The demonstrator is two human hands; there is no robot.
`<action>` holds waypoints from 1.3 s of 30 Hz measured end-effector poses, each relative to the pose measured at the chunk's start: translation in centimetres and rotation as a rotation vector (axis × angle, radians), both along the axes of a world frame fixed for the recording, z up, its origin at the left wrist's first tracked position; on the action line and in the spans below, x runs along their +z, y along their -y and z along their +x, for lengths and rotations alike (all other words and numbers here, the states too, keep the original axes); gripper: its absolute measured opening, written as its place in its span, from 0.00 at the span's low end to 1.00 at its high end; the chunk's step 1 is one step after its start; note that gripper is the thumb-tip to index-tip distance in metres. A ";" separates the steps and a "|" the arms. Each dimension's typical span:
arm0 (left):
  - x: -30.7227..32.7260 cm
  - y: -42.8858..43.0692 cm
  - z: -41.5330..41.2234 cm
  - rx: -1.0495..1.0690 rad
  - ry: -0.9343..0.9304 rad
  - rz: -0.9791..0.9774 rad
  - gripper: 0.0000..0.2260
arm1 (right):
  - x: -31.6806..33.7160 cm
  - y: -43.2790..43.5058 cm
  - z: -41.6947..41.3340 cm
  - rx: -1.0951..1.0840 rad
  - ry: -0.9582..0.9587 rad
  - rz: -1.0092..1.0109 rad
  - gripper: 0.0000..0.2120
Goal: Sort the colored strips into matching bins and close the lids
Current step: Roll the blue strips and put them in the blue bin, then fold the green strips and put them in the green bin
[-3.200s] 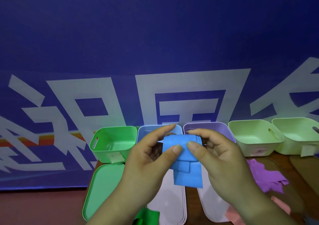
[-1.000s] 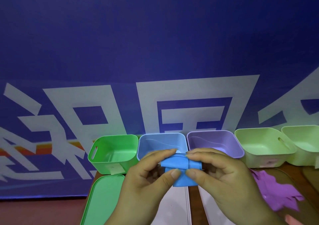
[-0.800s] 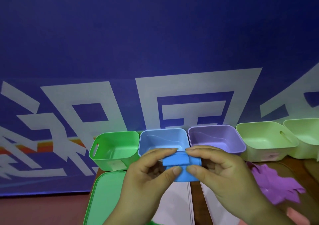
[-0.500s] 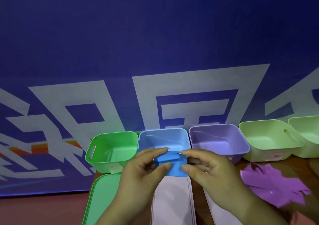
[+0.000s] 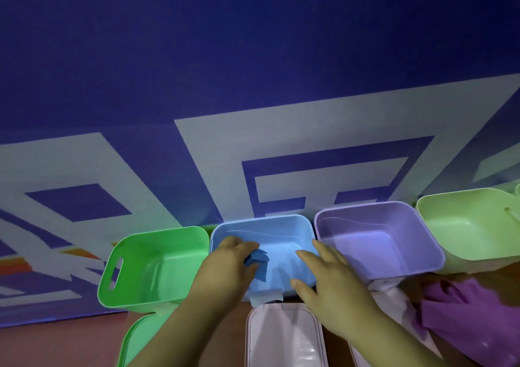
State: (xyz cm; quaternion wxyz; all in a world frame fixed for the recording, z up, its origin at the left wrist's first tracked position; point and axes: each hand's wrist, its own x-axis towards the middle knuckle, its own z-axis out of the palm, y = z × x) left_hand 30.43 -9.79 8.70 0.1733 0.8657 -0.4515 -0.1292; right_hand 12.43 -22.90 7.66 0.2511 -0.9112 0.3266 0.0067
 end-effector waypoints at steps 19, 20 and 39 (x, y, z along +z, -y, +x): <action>-12.0 7.4 4.9 -0.272 0.039 0.603 0.17 | -7.9 1.8 1.7 -0.010 -0.179 -0.150 0.32; -11.7 7.2 4.8 -0.259 0.021 0.596 0.20 | -7.9 1.8 1.7 -0.011 -0.167 -0.144 0.32; -2.8 -15.4 -8.0 0.157 0.116 0.016 0.23 | -3.3 -10.1 -6.1 0.224 -0.170 -0.058 0.31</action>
